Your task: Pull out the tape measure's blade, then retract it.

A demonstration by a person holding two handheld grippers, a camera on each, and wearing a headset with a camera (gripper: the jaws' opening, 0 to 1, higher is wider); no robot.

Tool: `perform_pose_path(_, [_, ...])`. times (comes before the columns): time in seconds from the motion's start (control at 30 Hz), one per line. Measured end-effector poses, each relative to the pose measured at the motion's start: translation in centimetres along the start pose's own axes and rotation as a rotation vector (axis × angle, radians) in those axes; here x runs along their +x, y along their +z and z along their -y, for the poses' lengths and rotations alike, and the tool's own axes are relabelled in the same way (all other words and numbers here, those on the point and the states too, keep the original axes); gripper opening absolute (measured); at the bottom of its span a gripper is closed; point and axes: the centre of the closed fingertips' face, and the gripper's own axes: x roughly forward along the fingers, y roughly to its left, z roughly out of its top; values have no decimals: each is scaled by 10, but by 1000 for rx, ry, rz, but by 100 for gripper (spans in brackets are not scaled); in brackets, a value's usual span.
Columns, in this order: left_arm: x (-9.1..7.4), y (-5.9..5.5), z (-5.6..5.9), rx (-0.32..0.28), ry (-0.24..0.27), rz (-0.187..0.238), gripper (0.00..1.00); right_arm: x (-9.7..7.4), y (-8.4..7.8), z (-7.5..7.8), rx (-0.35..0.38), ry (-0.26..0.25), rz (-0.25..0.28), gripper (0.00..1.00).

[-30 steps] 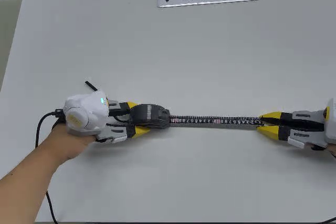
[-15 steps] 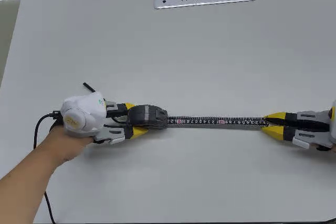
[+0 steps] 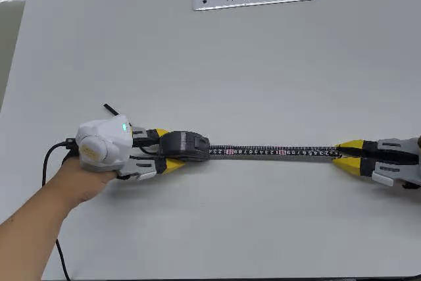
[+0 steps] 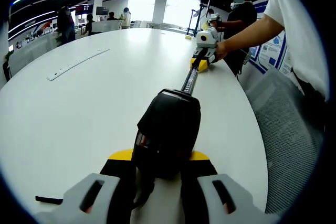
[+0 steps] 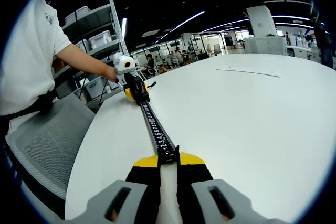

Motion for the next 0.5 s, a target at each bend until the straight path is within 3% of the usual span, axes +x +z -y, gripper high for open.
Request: perform_pose_path(0.5, [1,0,-1,14,0,-10,30,2,-3,-2,-7,-9,-5,12])
